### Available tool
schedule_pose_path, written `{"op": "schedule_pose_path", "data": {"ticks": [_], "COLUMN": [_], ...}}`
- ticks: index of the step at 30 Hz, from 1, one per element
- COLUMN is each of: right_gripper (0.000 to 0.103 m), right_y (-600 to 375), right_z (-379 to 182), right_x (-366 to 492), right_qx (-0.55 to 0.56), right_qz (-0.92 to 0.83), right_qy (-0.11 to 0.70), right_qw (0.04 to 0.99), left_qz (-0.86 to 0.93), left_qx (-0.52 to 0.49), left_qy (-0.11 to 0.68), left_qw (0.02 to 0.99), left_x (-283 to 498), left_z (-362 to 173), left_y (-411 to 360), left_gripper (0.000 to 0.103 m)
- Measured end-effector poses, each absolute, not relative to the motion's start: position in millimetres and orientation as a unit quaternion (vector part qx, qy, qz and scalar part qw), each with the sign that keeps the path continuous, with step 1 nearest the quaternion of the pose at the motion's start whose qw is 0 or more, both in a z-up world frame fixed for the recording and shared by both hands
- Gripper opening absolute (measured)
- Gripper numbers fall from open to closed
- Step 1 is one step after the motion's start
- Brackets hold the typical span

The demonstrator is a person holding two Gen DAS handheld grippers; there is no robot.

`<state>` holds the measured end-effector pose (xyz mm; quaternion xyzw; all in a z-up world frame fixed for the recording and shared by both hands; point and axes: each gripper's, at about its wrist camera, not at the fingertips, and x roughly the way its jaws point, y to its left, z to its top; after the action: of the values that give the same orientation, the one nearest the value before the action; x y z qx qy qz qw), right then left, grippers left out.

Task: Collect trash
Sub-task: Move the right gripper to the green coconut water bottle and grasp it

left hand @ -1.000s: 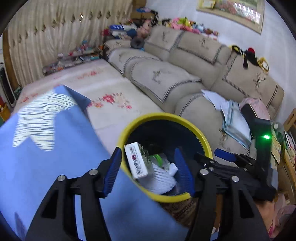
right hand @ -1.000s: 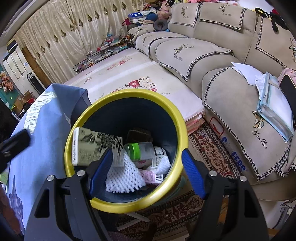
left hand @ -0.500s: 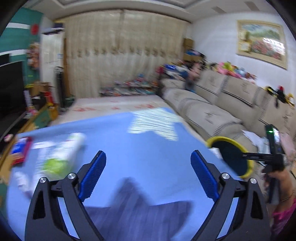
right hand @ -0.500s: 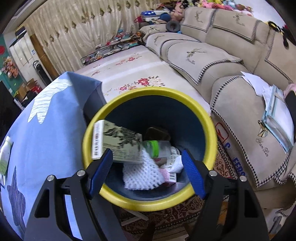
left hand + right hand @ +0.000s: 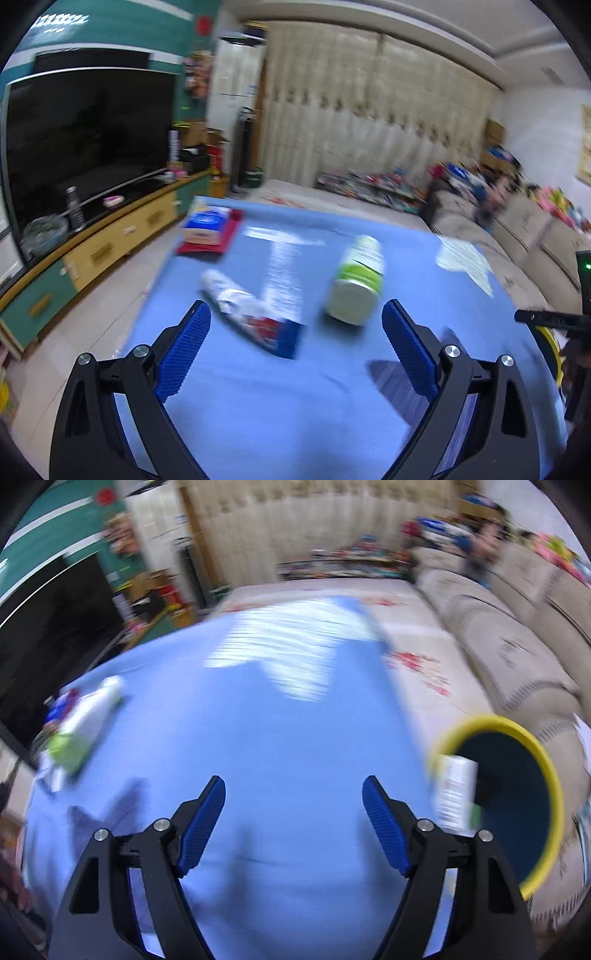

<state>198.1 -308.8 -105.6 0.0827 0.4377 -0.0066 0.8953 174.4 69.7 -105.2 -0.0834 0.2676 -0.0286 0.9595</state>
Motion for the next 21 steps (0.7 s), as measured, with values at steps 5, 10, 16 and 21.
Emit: {"op": "schedule_pose_path", "data": {"ticks": [5,10,16,21], "right_gripper": [0.073,0.080,0.081,0.082], "right_y": [-209.5,-132.0,-65.9,-48.6], "right_z": [-89.0,-72.3,-77.5,-98.0], "right_x": [221.7,234.9,259.5,281.6], "right_qx": [0.044,0.015,0.010,0.009], "right_qz": [0.082,0.137,0.150,0.105], "right_qy": [0.431,0.412,0.416,0.433], "right_qw": [0.898,0.901,0.897,0.895], "left_qz": [0.018,0.050,0.065,0.059], "left_qx": [-0.116,-0.128,-0.127,-0.132], "left_qy": [0.253,0.254,0.244,0.245], "left_qw": [0.960,0.957,0.959,0.959], "left_x": [176.4,175.4,172.4,172.6], "left_z": [-100.5,-99.7,-97.6,-96.1], "left_y": [100.0,111.3,117.9,115.7], "left_gripper": [0.093,0.093,0.093,0.093]}}
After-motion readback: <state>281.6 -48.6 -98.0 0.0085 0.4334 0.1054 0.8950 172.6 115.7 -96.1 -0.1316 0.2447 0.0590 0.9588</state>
